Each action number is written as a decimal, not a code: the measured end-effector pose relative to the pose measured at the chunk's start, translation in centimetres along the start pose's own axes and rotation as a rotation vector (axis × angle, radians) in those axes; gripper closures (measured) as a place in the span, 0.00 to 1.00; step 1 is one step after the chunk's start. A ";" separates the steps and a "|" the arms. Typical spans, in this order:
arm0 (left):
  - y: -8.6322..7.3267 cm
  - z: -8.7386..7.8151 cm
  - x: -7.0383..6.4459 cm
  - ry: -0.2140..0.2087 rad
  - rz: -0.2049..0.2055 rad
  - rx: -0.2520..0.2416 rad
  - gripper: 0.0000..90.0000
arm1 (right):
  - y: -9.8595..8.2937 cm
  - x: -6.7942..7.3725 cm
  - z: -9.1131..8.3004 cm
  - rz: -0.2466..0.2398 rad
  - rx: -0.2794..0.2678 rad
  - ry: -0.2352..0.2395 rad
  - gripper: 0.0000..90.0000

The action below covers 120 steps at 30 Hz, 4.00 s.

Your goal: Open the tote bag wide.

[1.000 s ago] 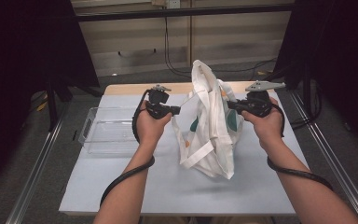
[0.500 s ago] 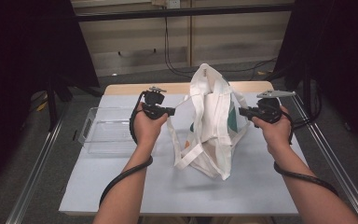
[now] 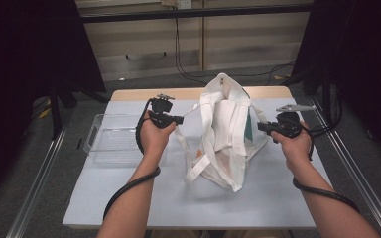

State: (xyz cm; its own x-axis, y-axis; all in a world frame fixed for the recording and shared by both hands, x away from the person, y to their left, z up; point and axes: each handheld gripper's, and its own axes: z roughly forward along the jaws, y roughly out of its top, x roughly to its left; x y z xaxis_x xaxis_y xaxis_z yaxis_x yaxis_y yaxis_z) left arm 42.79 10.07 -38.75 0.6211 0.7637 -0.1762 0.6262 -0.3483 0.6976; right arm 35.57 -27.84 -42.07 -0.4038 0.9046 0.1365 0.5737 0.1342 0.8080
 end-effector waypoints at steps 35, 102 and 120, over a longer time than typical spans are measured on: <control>3.0 0.5 -1.6 -0.047 0.036 -0.063 0.98 | 0.8 -0.1 0.1 -0.016 0.014 0.012 0.91; 0.9 -0.6 -0.6 -0.052 -0.061 0.024 0.61 | 1.5 1.5 -2.0 0.042 0.099 0.015 0.48; 1.8 -1.6 -0.3 -0.042 -0.067 0.004 0.56 | 4.5 2.5 -2.8 0.038 0.093 0.036 0.43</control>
State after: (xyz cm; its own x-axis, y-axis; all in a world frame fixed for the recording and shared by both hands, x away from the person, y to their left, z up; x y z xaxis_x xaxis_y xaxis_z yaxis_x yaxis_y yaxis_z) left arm 42.98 10.13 -36.37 0.5968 0.7618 -0.2519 0.6690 -0.2991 0.6804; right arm 35.14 -26.14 -36.49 -0.4050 0.8947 0.1884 0.6525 0.1385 0.7450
